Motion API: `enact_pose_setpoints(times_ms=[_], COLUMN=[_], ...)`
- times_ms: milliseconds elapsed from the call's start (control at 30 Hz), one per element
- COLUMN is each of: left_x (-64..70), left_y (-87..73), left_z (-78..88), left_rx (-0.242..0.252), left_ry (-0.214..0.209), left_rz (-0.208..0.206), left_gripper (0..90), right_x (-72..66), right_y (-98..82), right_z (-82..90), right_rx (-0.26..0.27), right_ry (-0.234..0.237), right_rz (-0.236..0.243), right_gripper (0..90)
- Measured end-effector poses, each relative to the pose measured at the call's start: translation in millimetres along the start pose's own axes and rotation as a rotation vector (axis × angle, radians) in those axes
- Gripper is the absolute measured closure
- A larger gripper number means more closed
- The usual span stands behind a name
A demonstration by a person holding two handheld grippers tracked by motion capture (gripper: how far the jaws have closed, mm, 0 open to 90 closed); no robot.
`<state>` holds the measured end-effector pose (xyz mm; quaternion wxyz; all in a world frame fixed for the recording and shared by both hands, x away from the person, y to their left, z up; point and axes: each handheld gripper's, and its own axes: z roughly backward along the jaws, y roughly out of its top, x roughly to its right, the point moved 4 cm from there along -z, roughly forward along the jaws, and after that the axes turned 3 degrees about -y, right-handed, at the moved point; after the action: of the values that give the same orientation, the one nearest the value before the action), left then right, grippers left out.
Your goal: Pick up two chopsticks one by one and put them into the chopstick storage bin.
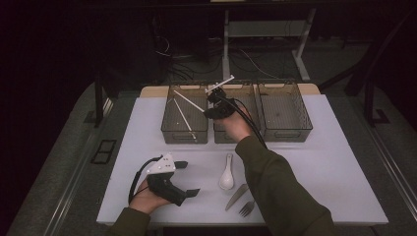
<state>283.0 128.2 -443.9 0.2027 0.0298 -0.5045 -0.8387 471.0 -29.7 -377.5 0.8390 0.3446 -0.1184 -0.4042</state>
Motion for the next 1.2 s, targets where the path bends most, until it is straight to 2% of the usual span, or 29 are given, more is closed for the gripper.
enact_pose_setpoints(times_ms=[200, 633, 1200], left_x=[0.5, 1.4, 2.5], left_y=[-0.1, 1.1, 1.6], left_z=[-0.7, -1.3, -2.0], left_rx=[-0.003, 0.007, 0.007], left_ry=[-0.006, -0.015, -0.021], left_rz=[0.0, -0.001, -0.002], left_gripper=[0.0, 0.0, 0.0], right_x=[4.3, -0.2, -12.4], right_y=[9.0, 27.4, 28.7], right_z=[-15.2, -38.0, -56.8], right_rx=[-0.033, -0.081, -0.119], right_ry=[-0.032, -0.087, -0.087], right_rz=[-0.015, -0.014, -0.015], right_gripper=[83.5, 83.4, 83.2])
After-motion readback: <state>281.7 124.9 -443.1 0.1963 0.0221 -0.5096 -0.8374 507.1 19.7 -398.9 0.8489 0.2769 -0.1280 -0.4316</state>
